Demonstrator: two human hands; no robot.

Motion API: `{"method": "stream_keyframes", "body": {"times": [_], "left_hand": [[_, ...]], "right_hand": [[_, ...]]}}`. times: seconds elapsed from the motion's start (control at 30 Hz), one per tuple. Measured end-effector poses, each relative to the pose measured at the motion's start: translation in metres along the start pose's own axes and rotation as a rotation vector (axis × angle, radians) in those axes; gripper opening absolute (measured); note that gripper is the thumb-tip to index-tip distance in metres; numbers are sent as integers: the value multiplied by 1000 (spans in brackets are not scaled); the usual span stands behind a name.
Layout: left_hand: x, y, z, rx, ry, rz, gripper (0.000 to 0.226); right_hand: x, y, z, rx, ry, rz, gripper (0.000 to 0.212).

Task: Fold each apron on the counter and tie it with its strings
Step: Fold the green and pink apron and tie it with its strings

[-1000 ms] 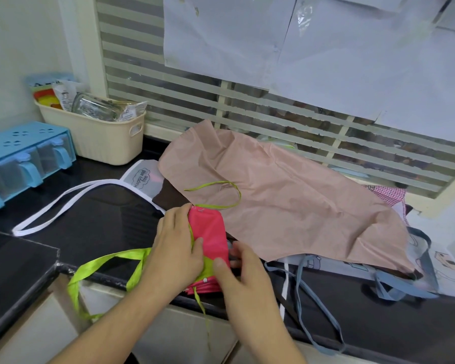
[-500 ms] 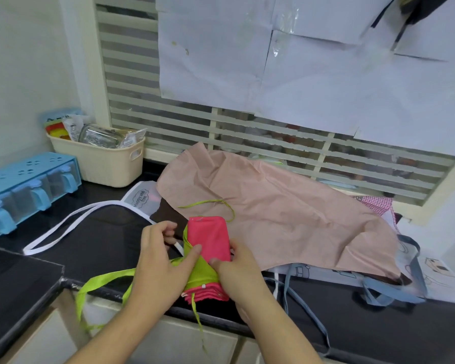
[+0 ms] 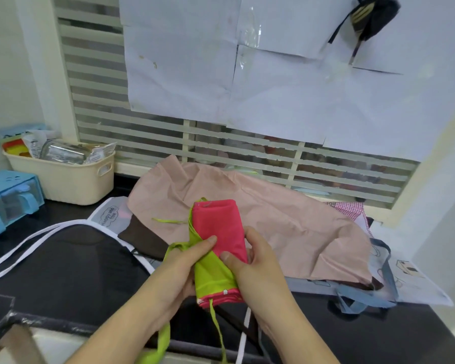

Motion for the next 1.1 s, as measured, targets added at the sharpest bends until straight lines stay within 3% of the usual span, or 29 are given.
{"method": "stream_keyframes", "body": {"times": [0.13,0.37,0.43,0.53,0.67,0.77,0.97,1.1], "left_hand": [[-10,11,54,-131,-28,162,57],[-45,44,135,-323,41,220,38],[-45,38,154,-371,102,156,36],[-26,17,179,-373,241,118,31],[-4,12,201,-402,311,152,17],[4,15,207,-405,331,139,19],[-6,16,203,-404,262,115,14],[-20,0,205,-208,13,-174,29]], "right_hand": [[26,-21,19,75,25,-62,34],[56,-16,109,77,75,-34,14],[58,10,135,5,96,70,30],[41,53,144,-114,-51,190,40],[30,73,139,-108,-189,-31,26],[31,70,141,-89,-218,-116,37],[44,76,147,-66,-117,-53,52],[57,45,147,295,-64,-255,84]]}}
Point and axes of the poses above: each hand's wrist, its own z-axis towards the middle knuckle, its own x-axis out of the back of the hand, y = z × x, the point moved 8 cm from there along z, towards the middle knuckle, and after that the axes turned 6 degrees about y, right-handed, at the moved point
